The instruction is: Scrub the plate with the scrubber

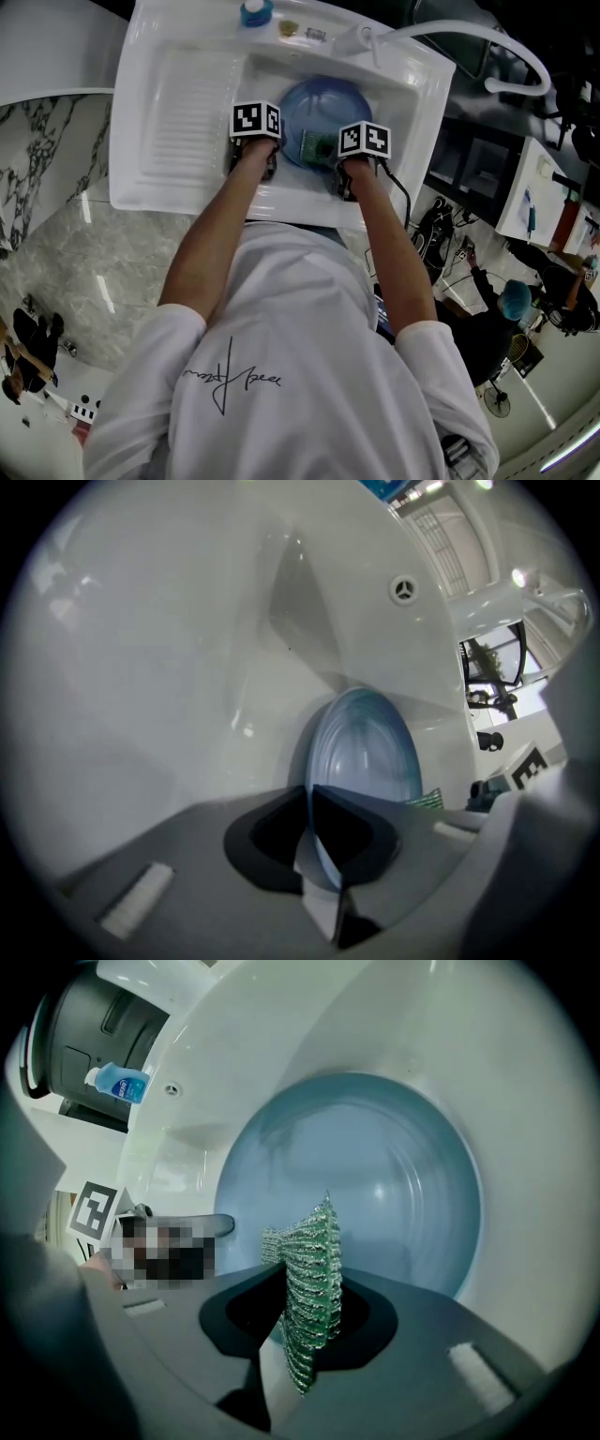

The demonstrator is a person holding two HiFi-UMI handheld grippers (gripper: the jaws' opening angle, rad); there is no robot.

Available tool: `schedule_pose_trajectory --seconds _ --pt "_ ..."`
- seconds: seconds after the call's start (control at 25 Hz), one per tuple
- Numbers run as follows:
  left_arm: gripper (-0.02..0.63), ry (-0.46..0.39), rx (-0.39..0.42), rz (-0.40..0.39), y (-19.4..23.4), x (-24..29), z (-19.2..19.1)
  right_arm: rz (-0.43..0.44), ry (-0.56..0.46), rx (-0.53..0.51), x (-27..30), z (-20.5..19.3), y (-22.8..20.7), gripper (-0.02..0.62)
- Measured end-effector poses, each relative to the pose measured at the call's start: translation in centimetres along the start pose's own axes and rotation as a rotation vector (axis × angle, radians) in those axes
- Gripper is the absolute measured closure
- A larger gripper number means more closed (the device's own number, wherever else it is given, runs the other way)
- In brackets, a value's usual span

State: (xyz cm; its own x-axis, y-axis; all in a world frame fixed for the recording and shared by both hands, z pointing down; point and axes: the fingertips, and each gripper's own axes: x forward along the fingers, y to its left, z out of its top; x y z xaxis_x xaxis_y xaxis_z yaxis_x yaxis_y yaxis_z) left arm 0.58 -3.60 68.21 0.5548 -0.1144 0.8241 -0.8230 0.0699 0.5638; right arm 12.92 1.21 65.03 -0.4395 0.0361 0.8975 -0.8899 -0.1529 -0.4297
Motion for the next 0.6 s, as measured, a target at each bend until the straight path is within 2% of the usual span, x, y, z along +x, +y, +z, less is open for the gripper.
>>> schedule_pose_trajectory --seconds 0.6 --pt "0.534 0.001 -0.002 0.0 0.0 0.0 0.0 0.056 -0.031 0.007 1.7 1.7 3.3 0.534"
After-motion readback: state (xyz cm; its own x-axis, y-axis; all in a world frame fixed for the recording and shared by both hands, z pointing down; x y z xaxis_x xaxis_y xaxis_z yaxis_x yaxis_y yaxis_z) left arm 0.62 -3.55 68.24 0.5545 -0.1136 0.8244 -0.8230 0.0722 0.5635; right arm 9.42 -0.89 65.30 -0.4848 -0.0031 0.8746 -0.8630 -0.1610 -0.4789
